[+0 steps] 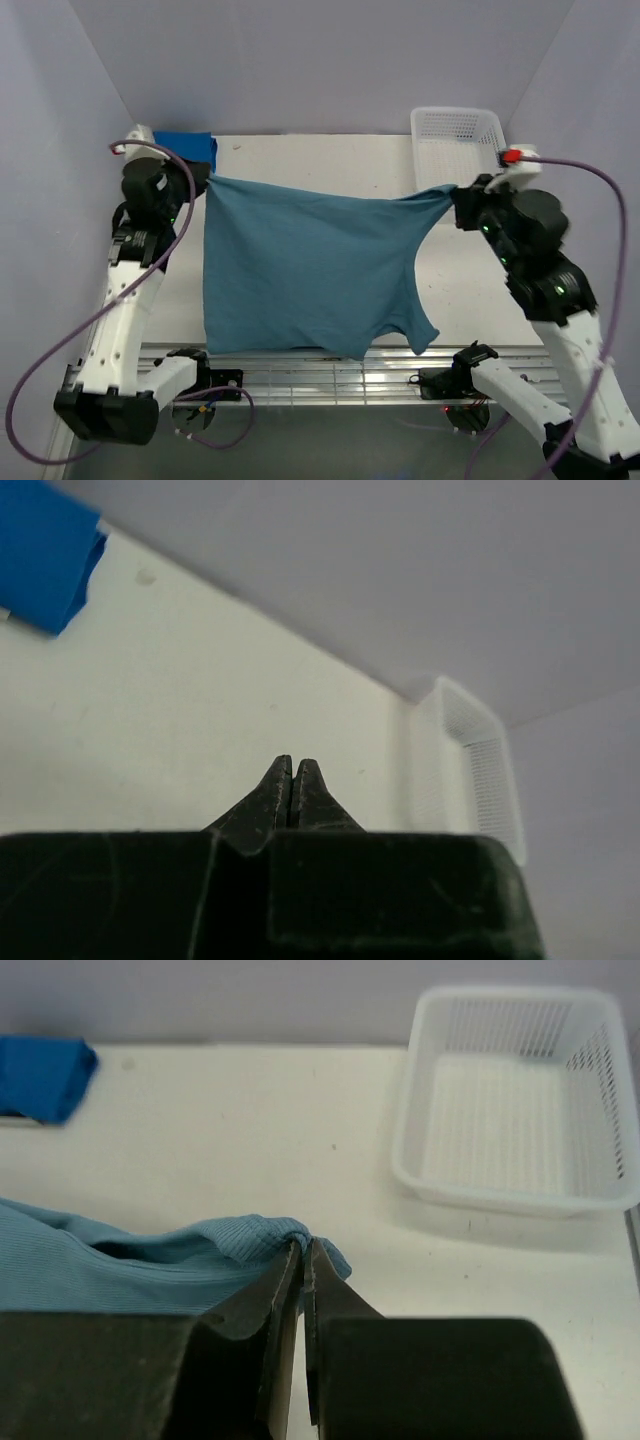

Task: Fold and stack the tank tops
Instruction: Flatten the tank top out

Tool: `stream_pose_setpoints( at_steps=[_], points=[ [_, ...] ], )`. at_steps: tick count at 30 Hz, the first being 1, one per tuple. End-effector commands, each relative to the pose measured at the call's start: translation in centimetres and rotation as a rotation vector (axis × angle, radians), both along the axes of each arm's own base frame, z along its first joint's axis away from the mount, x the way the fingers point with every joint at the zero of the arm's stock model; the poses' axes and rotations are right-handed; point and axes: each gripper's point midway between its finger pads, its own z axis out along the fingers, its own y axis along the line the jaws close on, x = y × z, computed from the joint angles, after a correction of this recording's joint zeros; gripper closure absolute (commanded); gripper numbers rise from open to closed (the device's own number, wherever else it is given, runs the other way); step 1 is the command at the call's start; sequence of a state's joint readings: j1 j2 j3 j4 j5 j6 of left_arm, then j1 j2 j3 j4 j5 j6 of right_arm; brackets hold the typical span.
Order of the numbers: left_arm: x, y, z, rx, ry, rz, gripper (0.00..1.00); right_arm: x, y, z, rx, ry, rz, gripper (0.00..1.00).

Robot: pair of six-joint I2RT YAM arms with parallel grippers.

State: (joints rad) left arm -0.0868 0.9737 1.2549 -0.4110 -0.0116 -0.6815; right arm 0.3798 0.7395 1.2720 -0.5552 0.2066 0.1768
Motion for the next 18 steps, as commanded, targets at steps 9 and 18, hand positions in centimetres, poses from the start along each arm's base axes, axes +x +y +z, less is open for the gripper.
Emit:
stream_pose_setpoints(
  at_steps=[9, 18],
  points=[
    [15.6, 1.5, -24.2, 0.134, 0.563, 0.106, 0.02, 18.2, 5.3, -17.2, -0.23, 0.495, 0.001, 0.23],
    [9.3, -1.2, -21.6, 0.06, 0.521, -0.021, 0.02, 11.0, 8.9, -21.3, -0.158, 0.629, 0.186, 0.1]
  ],
)
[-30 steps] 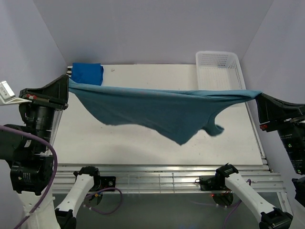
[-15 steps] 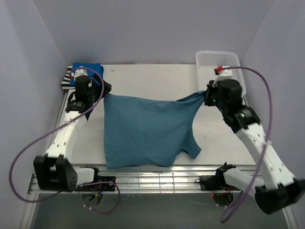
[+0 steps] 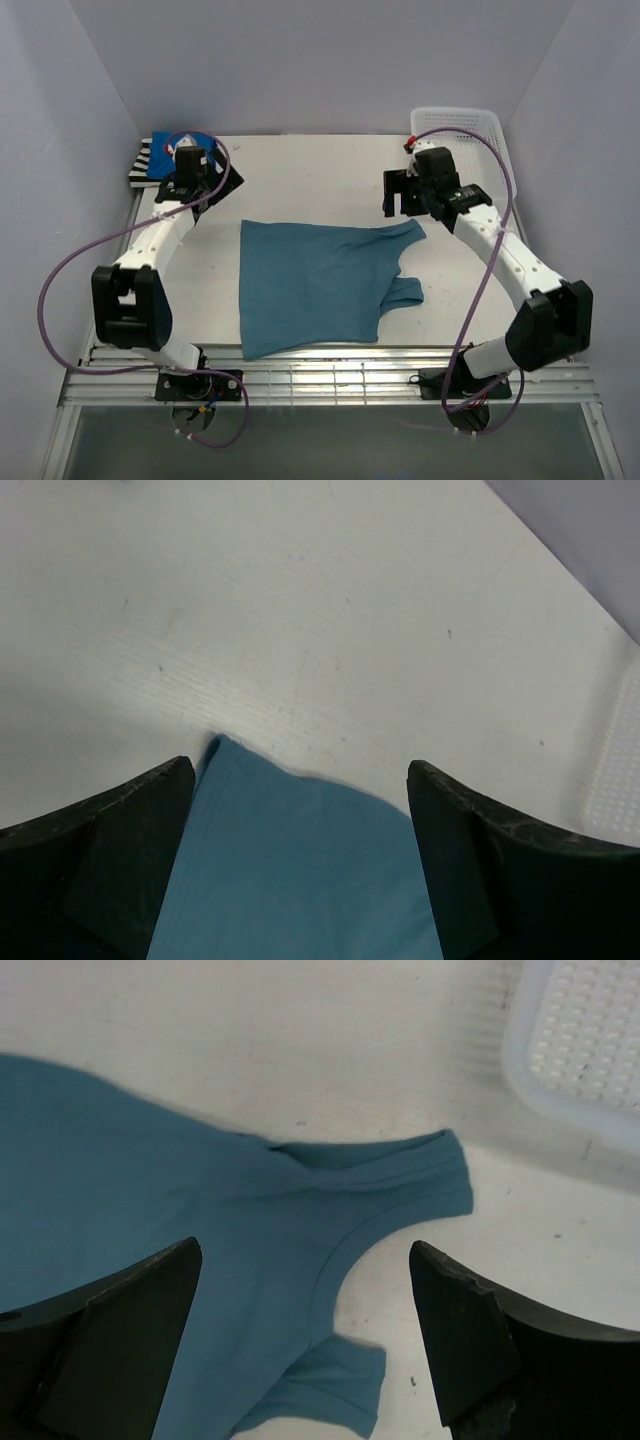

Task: Fold and stack the tank tops
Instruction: Flatten the tank top out

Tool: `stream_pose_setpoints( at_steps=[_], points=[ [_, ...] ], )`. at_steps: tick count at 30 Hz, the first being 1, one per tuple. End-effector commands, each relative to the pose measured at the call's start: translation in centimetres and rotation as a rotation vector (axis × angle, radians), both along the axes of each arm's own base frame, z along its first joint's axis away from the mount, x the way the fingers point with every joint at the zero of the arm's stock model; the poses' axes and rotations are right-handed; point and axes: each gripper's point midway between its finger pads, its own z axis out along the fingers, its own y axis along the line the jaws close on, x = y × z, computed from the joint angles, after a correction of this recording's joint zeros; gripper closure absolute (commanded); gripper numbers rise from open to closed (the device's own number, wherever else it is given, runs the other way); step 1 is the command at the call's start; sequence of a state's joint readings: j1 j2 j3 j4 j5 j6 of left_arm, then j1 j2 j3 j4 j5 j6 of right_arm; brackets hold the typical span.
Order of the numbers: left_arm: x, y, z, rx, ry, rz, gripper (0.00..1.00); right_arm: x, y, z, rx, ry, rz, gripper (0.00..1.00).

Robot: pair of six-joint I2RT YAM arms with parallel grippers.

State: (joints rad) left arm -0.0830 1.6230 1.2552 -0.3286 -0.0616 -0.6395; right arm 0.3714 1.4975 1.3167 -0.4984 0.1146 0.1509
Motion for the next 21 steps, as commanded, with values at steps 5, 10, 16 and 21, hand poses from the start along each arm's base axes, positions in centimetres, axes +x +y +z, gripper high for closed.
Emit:
stream_pose_setpoints(
  at_steps=[5, 10, 16, 21],
  points=[
    [-7.8, -5.0, -1.0, -0.18, 0.013, -0.149, 0.02, -10.8, 3.2, -3.0, 0.257, 0.105, 0.128, 0.1],
    [-8.6, -7.6, -5.1, -0.21, 0.114, -0.22, 0.02, -14.7, 2.6, -8.0, 0.319, 0.211, 0.087, 0.1],
    [-6.9, -8.6, -8.3, -0.207, 0.174, -0.241, 0.02, -14.8, 2.9, -11.4, 0.355, 0.253, 0.055, 0.1],
    [-5.8, -8.5, -12.6, -0.181, 0.281, -0.213, 0.02, -14.5, 0.6, -15.2, 0.338, 0.32, -0.038, 0.1]
  ],
)
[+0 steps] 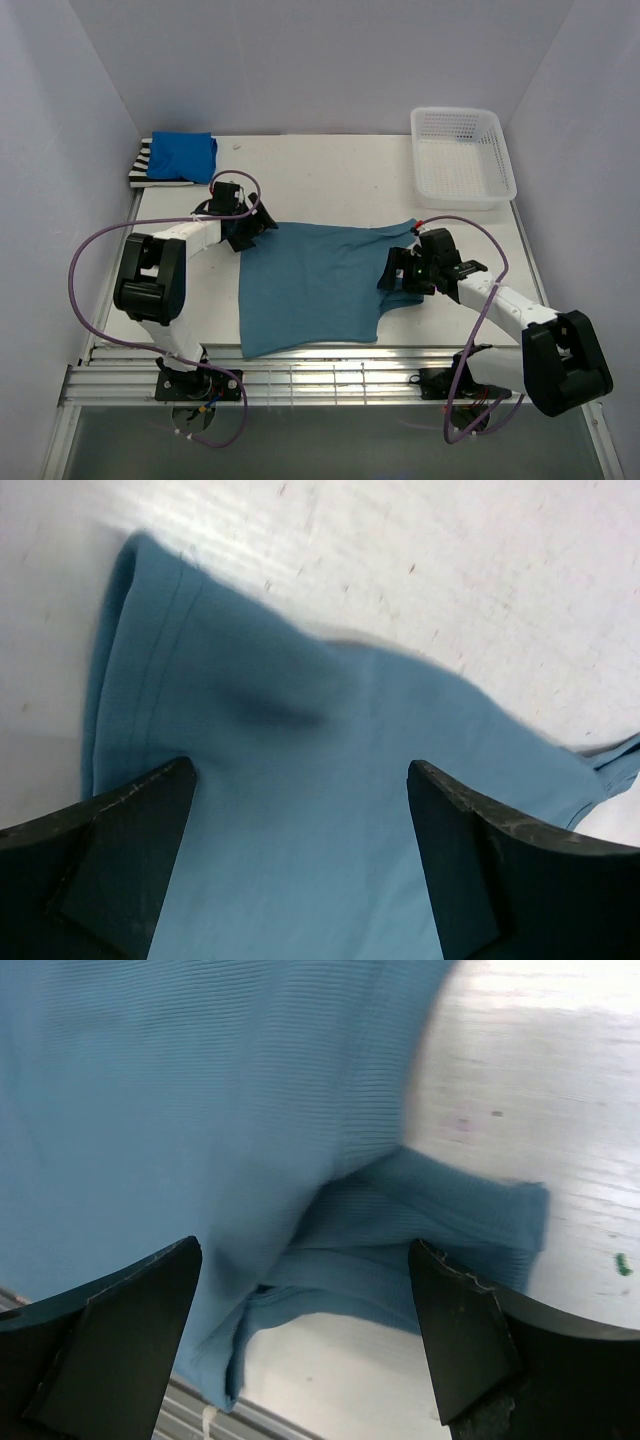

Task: Fold and stack the tank tops
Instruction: Flatten the tank top out

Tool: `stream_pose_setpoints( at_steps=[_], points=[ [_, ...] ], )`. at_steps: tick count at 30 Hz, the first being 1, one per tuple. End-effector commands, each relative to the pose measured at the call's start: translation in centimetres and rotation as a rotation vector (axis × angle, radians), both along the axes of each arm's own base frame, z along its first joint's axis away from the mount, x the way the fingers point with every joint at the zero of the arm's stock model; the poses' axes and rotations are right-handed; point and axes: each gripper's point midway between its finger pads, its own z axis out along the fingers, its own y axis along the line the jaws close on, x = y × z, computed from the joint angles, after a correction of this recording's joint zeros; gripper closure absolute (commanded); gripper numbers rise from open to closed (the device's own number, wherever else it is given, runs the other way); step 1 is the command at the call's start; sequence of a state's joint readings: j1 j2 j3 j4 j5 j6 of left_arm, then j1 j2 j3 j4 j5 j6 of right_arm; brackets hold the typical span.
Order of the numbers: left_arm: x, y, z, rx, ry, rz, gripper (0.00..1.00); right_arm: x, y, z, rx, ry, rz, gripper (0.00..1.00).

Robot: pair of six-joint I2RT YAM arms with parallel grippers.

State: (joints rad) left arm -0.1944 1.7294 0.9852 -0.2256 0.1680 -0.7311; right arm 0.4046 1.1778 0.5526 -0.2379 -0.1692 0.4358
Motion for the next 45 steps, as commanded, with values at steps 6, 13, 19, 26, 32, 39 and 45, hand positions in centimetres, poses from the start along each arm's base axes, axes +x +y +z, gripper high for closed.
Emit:
stream_pose_setpoints(
  at_steps=[6, 13, 19, 26, 32, 39, 45],
  points=[
    [1.7, 1.8, -1.6, 0.108, 0.031, 0.07, 0.02, -1.5, -5.0, -3.6, 0.051, 0.111, -0.263, 0.1],
    [1.4, 3.7, -2.4, 0.19, 0.061, 0.106, 0.02, -5.1, -8.7, -3.5, 0.011, 0.185, -0.459, 0.1],
    [1.9, 2.1, -0.8, 0.12, 0.029, 0.045, 0.02, -3.7, -8.7, 2.4, 0.043, 0.017, -0.425, 0.1],
    [2.5, 1.1, 2.7, 0.076, -0.075, -0.003, 0.02, 2.3, -4.1, 9.5, 0.12, -0.225, -0.191, 0.1],
    [3.8, 1.5, 3.9, 0.103, -0.11, 0.004, 0.02, 7.9, 0.3, 10.8, -0.05, -0.258, -0.082, 0.1],
    [6.0, 1.5, 2.3, 0.129, -0.084, 0.006, 0.02, 15.4, 1.9, 7.6, -0.179, -0.211, -0.057, 0.1],
    [7.3, 1.3, -0.7, 0.148, -0.009, -0.003, 0.02, 19.3, 3.2, 4.1, -0.198, -0.127, -0.049, 0.1]
  ],
)
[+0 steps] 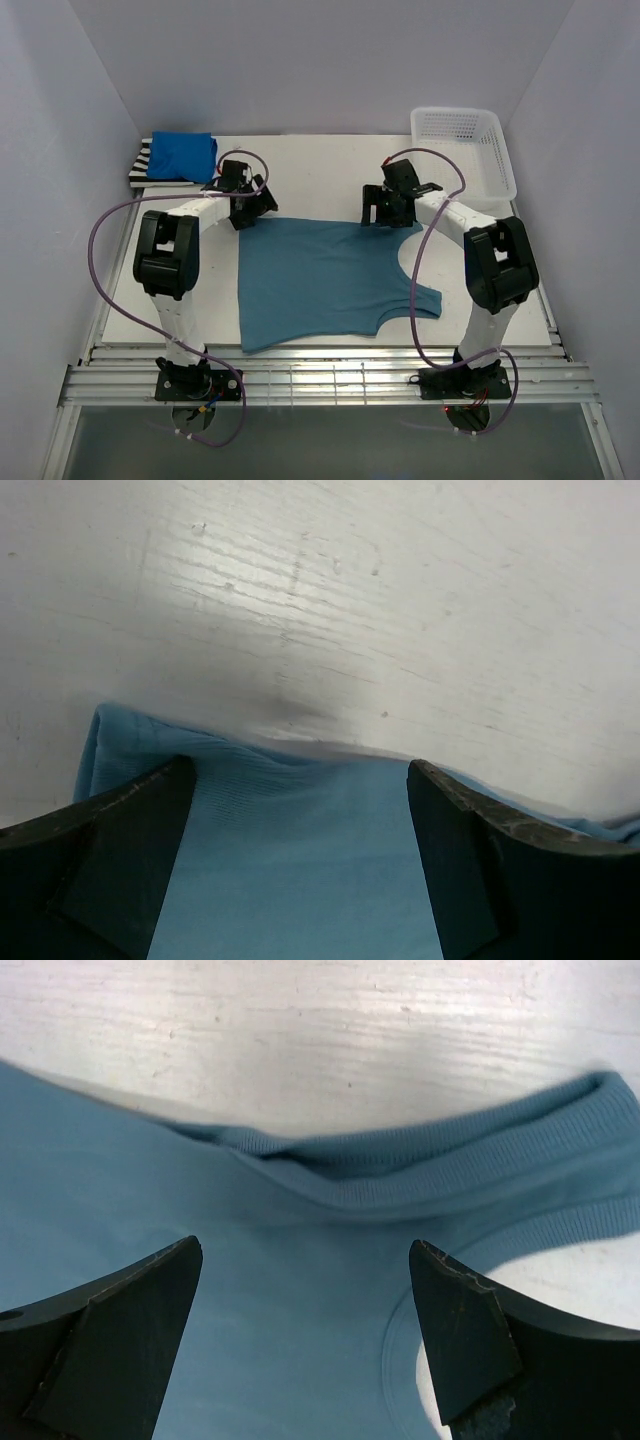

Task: Fold and stack the tank tops
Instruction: Flatten the tank top out

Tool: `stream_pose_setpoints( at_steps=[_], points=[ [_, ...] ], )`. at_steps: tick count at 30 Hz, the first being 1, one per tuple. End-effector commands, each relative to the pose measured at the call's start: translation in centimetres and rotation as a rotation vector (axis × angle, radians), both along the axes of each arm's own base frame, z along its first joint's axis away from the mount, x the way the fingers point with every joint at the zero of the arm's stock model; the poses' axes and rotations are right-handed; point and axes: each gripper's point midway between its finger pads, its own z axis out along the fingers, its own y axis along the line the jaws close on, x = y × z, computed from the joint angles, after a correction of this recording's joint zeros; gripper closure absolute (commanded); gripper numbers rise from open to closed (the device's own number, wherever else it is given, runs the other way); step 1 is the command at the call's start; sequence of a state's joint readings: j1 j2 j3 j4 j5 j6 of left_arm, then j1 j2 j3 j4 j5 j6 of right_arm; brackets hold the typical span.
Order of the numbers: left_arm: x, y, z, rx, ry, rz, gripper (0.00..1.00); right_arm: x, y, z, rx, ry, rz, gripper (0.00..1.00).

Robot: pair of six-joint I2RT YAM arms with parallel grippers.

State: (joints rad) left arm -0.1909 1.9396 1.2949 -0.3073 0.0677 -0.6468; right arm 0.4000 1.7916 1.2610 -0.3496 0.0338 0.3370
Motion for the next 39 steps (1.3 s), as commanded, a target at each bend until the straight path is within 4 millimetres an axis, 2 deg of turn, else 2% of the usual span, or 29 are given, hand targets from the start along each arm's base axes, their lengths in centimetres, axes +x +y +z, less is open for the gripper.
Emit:
stream_pose_setpoints(
  at_steps=[1, 3, 4, 7, 8, 12, 15, 16, 17, 18, 19, 21, 22, 23, 24, 25, 26, 27, 28, 29, 30, 31, 32, 33, 34, 35, 36, 38, 39],
  points=[
    [0.1, 0.6, -1.5, 0.031, 0.05, 0.006, 0.02, 2.6, 0.4, 0.0, 0.0, -0.014, 0.001, 0.1],
    [0.1, 0.7, -2.1, 0.039, 0.067, 0.009, 0.02, 3.5, 0.7, -0.4, 0.007, -0.009, -0.004, 0.1],
    [0.1, 0.7, -2.6, 0.041, 0.078, 0.009, 0.02, 3.7, 0.7, -1.8, 0.0, 0.018, -0.006, 0.1],
    [0.4, 0.9, -3.1, 0.051, 0.089, 0.016, 0.02, 4.7, 0.4, -3.4, -0.001, 0.052, -0.024, 0.1],
    [0.4, 1.0, -3.8, 0.061, 0.104, 0.021, 0.02, 4.9, 0.3, -3.8, 0.0, 0.062, -0.035, 0.1],
    [1.4, 1.4, -4.4, 0.076, 0.12, 0.029, 0.02, 5.4, -0.2, -5.4, 0.022, 0.102, -0.05, 0.1],
    [1.8, 1.7, -5.6, 0.084, 0.154, 0.033, 0.02, 6.7, -0.5, -5.6, 0.042, 0.099, -0.059, 0.1],
    [2.9, 1.5, -5.1, 0.085, 0.132, 0.026, 0.02, 6.9, -0.4, -6.2, 0.043, 0.109, -0.058, 0.1],
    [3.3, 1.5, -5.3, 0.087, 0.131, 0.024, 0.02, 7.9, -0.2, -5.7, 0.054, 0.09, -0.057, 0.1],
    [3.4, 1.5, -6.4, 0.092, 0.155, 0.02, 0.02, 8.3, -0.2, -5.7, 0.06, 0.087, -0.053, 0.1],
    [4.7, 1.2, -5.7, 0.087, 0.13, 0.017, 0.02, 8.6, -0.2, -6.3, 0.057, 0.092, -0.05, 0.1],
    [5.0, 1.0, -7.0, 0.089, 0.16, 0.01, 0.02, 10.3, 0.0, -5.6, 0.066, 0.058, -0.047, 0.1],
    [5.4, 1.1, -7.2, 0.089, 0.159, 0.014, 0.02, 10.6, 0.1, -6.3, 0.065, 0.067, -0.045, 0.1],
    [6.5, 0.9, -6.5, 0.089, 0.133, 0.012, 0.02, 11.7, 0.1, -5.6, 0.074, 0.042, -0.046, 0.1],
    [6.6, 1.1, -7.4, 0.095, 0.148, 0.014, 0.02, 12.1, 0.0, -6.3, 0.071, 0.049, -0.048, 0.1],
    [7.2, 1.3, -7.4, 0.097, 0.143, 0.017, 0.02, 12.7, -0.1, -6.3, 0.072, 0.043, -0.051, 0.1],
    [8.6, 1.2, -6.4, 0.093, 0.112, 0.018, 0.02, 13.2, -0.2, -6.4, 0.072, 0.039, -0.055, 0.1],
    [9.1, 2.4, -6.4, 0.12, 0.112, 0.047, 0.02, 14.4, -0.4, -6.2, 0.078, 0.023, -0.061, 0.1],
    [9.5, 2.8, -7.2, 0.123, 0.122, 0.055, 0.02, 15.0, -0.3, -6.0, 0.076, 0.009, -0.044, 0.1],
    [10.1, 2.9, -7.1, 0.119, 0.115, 0.058, 0.02, 15.5, -0.3, -5.7, 0.077, -0.003, -0.034, 0.1],
    [11.2, 3.0, -6.0, 0.106, 0.086, 0.06, 0.02, 15.8, 0.1, -5.7, 0.08, -0.008, -0.011, 0.1],
    [11.7, 3.3, -5.9, 0.104, 0.08, 0.061, 0.02, 16.5, 0.5, -4.2, 0.088, -0.038, 0.012, 0.1],
    [12.1, 2.5, -5.0, 0.068, 0.064, 0.034, 0.02, 16.7, 0.7, -3.6, 0.083, -0.056, 0.04, 0.1],
    [12.8, 2.2, -3.7, 0.057, 0.029, 0.019, 0.02, 16.9, 1.1, -1.8, 0.089, -0.093, 0.063, 0.1],
    [13.1, 1.8, -2.7, 0.052, 0.007, -0.002, 0.02, 16.9, 1.3, -0.8, 0.087, -0.118, 0.083, 0.1],
    [13.5, 1.6, -0.9, 0.045, -0.027, -0.011, 0.02, 16.8, 1.8, 0.4, 0.072, -0.155, 0.122, 0.1],
    [13.7, 1.3, 0.4, 0.043, -0.052, -0.02, 0.02, 16.7, 2.2, 3.4, 0.073, -0.214, 0.145, 0.1],
    [13.7, 1.2, 3.0, 0.048, -0.095, -0.027, 0.02, 15.7, 3.8, 5.8, 0.06, -0.277, 0.216, 0.1],
    [13.6, 1.3, 6.2, 0.048, -0.146, -0.024, 0.02, 15.1, 4.2, 8.9, 0.046, -0.344, 0.259, 0.1]
  ],
)
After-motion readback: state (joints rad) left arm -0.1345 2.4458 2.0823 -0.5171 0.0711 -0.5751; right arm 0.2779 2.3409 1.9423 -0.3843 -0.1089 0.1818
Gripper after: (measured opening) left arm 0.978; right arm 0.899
